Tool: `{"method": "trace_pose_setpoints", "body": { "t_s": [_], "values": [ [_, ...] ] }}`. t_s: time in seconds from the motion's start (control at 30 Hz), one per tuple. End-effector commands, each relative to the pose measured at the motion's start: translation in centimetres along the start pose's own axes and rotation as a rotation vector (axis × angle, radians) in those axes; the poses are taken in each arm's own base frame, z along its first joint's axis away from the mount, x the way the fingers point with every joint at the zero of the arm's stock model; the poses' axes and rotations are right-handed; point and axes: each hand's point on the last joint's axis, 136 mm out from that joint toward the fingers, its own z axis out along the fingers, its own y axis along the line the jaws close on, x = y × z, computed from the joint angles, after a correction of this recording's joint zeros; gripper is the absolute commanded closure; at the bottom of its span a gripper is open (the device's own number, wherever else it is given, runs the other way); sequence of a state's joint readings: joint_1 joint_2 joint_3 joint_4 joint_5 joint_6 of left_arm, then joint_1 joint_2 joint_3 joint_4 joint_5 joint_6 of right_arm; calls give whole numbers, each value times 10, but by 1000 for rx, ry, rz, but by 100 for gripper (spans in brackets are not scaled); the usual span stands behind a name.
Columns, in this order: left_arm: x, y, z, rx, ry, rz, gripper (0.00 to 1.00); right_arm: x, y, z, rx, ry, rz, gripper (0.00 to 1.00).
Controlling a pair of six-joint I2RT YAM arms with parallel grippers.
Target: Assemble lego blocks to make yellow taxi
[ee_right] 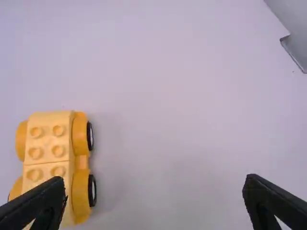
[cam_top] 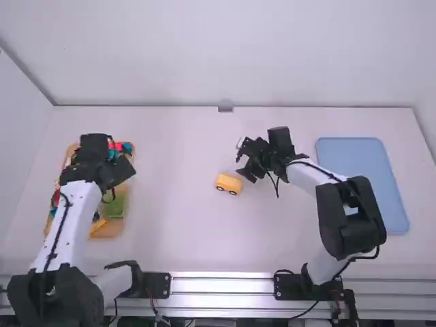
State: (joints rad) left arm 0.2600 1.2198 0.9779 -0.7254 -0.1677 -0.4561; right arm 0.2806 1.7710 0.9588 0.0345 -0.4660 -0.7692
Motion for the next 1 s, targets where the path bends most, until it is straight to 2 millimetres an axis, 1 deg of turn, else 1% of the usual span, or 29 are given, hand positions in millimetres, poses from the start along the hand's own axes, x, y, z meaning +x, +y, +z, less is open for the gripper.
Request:
{"method": "trace_pose_setpoints", "body": {
  "t_s": [0.0, 0.03, 0.07, 0.13, 0.17, 0.27, 0.3, 0.37, 0.43, 0.63, 0.7, 0.73, 0.8, 0.83, 0.87, 0.97],
  "values": [
    [-9, 16, -7, 20, 37, -146, 1, -6, 2, -2, 0, -13, -9, 2],
    [2, 23, -3, 15, 98, -185, 1, -6, 1, -2, 3, -16, -11, 2],
    [21, 35, 5, -12, 185, -236, 1, -8, 0, -2, 8, -21, -15, 2],
    [35, 46, 13, -57, 235, -269, 1, -10, -2, -2, 16, -30, -21, 2],
    [39, 52, 18, -84, 245, -274, 1, -11, -2, -2, 18, -35, -25, 2],
    [39, 71, 28, -175, 239, -307, 1, -15, -2, -1, 22, -43, -36, 2],
    [38, 75, 35, -189, 244, -319, 1, -16, -4, -1, 27, -47, -37, 2],
    [40, 76, 42, -179, 275, -318, 1, -15, -4, -2, 29, -47, -36, 2],
    [46, 81, 55, -170, 331, -320, 1, -15, -4, -2, 29, -47, -36, 2],
    [52, 94, 84, -132, 420, -409, 1, -14, -3, -1, 25, -43, -30, 2],
    [51, 95, 89, -117, 422, -433, 1, -13, -2, -1, 19, -37, -29, 2],
    [49, 92, 90, -96, 419, -450, 1, -12, -2, -1, 17, -35, -28, 2],
    [49, 87, 90, -74, 429, -560, 1, -11, -1, -1, 14, -32, -25, 2],
    [53, 89, 88, -107, 441, -638, 1, -11, -1, -1, 14, -32, -25, 1],
    [54, 90, 88, -116, 443, -661, 1, -11, -1, -1, 15, -33, -26, 2],
    [61, 101, 84, -241, 434, -830, 1, -11, -1, -1, 15, -33, -26, 1]
  ]
}}
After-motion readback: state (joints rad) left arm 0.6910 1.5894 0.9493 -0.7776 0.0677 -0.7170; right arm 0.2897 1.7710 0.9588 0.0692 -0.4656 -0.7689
